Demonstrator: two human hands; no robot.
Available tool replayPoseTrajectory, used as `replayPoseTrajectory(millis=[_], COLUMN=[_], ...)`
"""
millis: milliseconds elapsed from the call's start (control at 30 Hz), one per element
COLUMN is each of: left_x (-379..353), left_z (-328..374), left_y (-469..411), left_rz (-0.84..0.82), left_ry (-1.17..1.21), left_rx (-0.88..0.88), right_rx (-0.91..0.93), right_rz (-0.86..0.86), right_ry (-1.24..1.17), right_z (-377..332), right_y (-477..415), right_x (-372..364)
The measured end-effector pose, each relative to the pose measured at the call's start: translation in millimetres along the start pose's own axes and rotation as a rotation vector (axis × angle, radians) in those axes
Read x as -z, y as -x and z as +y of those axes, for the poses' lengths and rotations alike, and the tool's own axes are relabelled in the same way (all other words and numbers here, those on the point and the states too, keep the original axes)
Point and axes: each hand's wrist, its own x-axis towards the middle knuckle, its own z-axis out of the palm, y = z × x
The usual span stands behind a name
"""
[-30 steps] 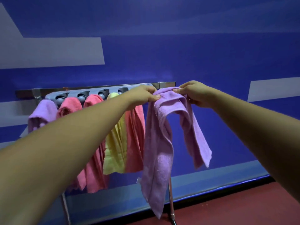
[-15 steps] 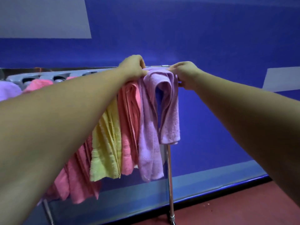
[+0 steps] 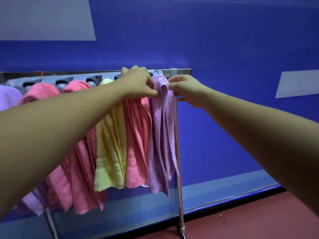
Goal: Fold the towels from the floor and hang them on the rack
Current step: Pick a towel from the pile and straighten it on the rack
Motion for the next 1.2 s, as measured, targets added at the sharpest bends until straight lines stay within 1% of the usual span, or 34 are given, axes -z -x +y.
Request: replayPoseTrajectory(millis=[100, 233, 300, 400, 500, 567, 667, 833, 900, 967, 1133, 1200], left_x=[2.1, 10.4, 11.2, 6.7, 0.6, -0.6, 2.0, 2.4, -0.4, -3.0, -10.5, -17.0], left_z=[10.4, 14.3, 13.9, 13.7, 21.2, 24.5, 24.2, 22.0, 19.6, 18.5, 19.7, 21.1], left_y=[-0.2, 1.0, 1.4, 0.7, 4.0, 11.8, 29.6, 77.8, 101.4, 127.4, 201.5, 234.4], left_rz=[0.053, 0.154, 0.181, 0.15, 0.085, 0.088, 0.13, 0.098, 0.044, -0.03, -0.151, -0.212], left_ry=[0.021, 0.031, 0.038, 0.055, -0.026, -0.064, -0.008, 0.134, 0.223, 0.262, 0.326, 0.34], left_rx=[0.051, 0.047, 0.034, 0.019, -0.023, -0.051, -0.072, -0.048, -0.02, 0.027, 0.227, 0.281], right_rx=[0.04, 0.1, 0.137, 0.139, 0.125, 0.122, 0.119, -0.011, -0.067, -0.115, -0.149, -0.16], right_rz=[0.114, 0.27, 0.311, 0.335, 0.301, 0.278, 0.249, 0.198, 0.188, 0.164, 0.08, 0.061], right_ry=[0.09, 0.214, 0.28, 0.306, 0.319, 0.328, 0.315, 0.351, 0.375, 0.371, 0.426, 0.428], right_z=[-1.9, 5.3, 9.0, 13.1, 18.8, 21.2, 20.3, 25.8, 27.8, 25.5, 26.0, 32.7], right_y=[5.0, 7.4, 7.6, 6.6, 8.2, 11.1, 20.9, 59.3, 83.4, 112.4, 180.6, 204.7], right_x=[-1.4, 3.5, 3.8, 0.8, -6.2, -12.1, -13.3, -16.3, -24.8, -37.2, -76.4, -94.9])
